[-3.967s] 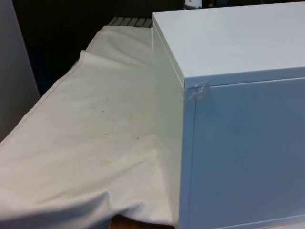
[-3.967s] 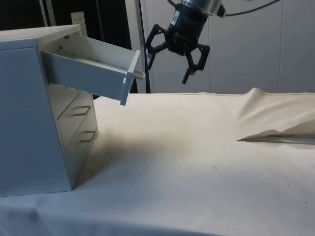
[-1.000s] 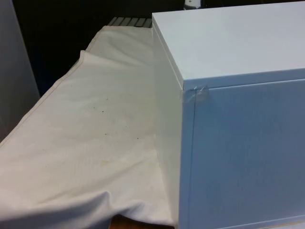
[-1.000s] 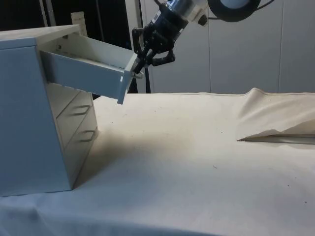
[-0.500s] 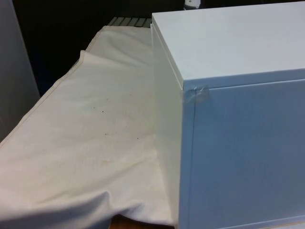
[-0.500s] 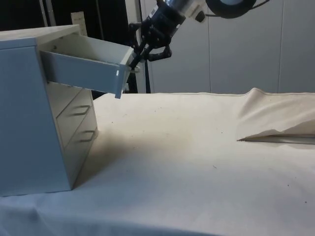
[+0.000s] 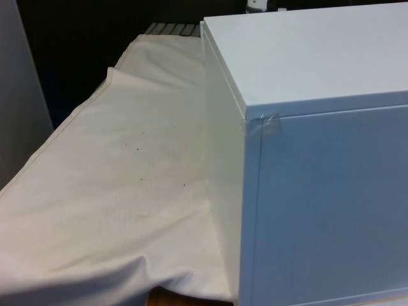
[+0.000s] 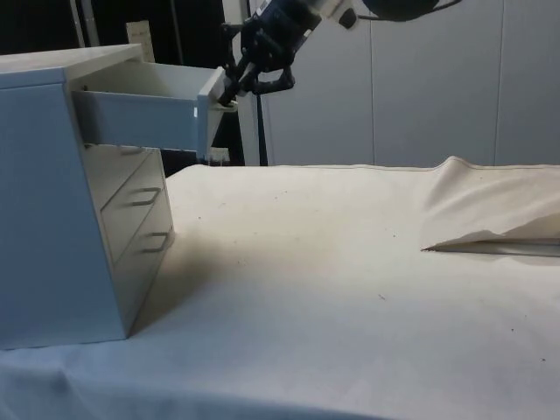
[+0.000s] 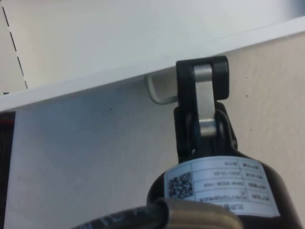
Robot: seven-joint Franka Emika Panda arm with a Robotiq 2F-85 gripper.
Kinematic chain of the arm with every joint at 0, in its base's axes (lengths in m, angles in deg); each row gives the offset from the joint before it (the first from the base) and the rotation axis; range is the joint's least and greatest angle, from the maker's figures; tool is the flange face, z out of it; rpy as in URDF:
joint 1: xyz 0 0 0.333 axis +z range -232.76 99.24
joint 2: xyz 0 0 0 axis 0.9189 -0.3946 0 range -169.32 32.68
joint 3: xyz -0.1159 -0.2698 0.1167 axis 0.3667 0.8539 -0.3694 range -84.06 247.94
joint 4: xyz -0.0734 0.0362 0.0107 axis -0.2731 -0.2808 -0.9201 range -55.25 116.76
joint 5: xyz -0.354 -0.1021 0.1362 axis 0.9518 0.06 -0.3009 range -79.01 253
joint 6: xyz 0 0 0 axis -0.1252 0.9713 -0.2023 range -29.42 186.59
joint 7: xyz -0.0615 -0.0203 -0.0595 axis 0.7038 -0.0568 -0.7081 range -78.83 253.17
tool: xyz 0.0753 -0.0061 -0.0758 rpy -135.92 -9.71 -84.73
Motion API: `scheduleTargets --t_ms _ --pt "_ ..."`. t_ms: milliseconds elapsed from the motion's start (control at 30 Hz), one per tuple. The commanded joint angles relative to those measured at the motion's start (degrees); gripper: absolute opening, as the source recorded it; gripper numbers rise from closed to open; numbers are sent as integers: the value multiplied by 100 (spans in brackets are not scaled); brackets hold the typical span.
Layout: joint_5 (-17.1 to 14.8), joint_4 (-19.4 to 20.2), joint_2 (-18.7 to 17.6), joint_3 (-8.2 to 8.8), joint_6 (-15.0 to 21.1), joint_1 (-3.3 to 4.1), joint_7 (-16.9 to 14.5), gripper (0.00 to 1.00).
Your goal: Open the drawer, then close it.
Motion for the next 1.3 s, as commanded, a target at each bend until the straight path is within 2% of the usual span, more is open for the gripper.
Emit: scheduleTargets --t_ms 0,33,267,300,367,567,600,633,800,867,900,933,1100,1133,1167,1200,1267 --pt "0 -17 -6 0 0 0 11 0" --pt "-52 -126 -52 -6 74 46 97 0" --pt "-46 -350 -126 -6 46 52 138 0" --pt "0 -241 -74 -6 0 11 69 0" --pt "-46 -407 -149 -6 40 52 149 0" --pt "-52 -636 -246 -17 23 63 201 0" --pt "-6 -584 -229 -11 -17 29 143 0" --pt "-52 -676 -269 -17 23 63 212 0" --pt "-57 -842 -378 -34 52 86 281 0" --pt "-57 -940 -447 -52 57 120 350 0" --pt "-6 -882 -413 -40 -11 40 252 0" --pt "-57 -974 -470 -57 57 126 378 0" --pt "-57 -1209 -670 -109 52 155 556 0" --pt "-57 -1255 -710 -115 52 155 584 0" --pt "-6 -1220 -710 -86 -6 69 476 0" --pt "-57 -1295 -745 -120 46 160 607 0" --pt "-52 -1427 -865 -143 34 160 688 0"
